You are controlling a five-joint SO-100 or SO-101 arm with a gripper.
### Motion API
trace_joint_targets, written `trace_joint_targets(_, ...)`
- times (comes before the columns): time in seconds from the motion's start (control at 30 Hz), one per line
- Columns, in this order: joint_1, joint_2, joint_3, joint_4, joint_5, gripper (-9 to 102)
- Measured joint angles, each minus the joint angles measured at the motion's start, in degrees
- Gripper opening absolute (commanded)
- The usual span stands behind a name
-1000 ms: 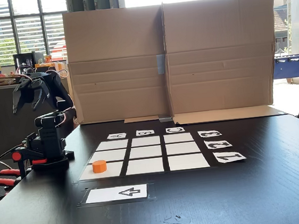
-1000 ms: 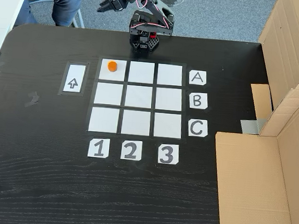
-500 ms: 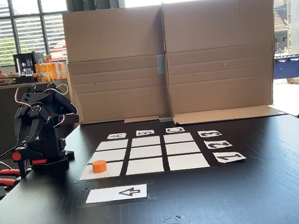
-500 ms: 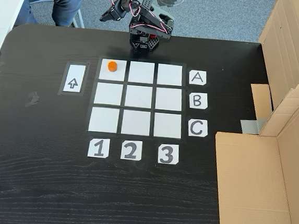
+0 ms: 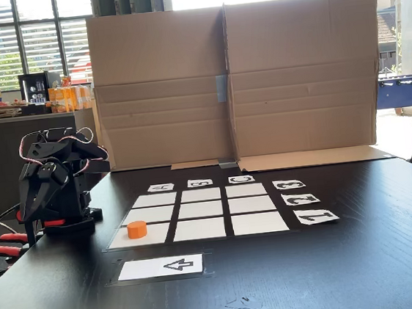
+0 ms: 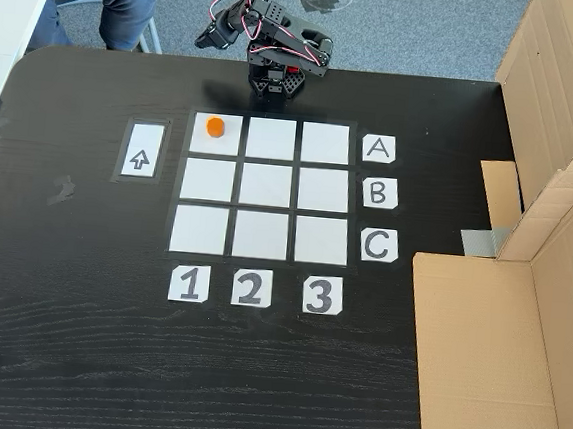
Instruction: Pick up the round, orange token and place it in the grid on square A1.
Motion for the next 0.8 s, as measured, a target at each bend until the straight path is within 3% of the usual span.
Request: trace_joint_targets(0.8, -0.09, 0.18, 5.89, -4.83, -1.05, -1)
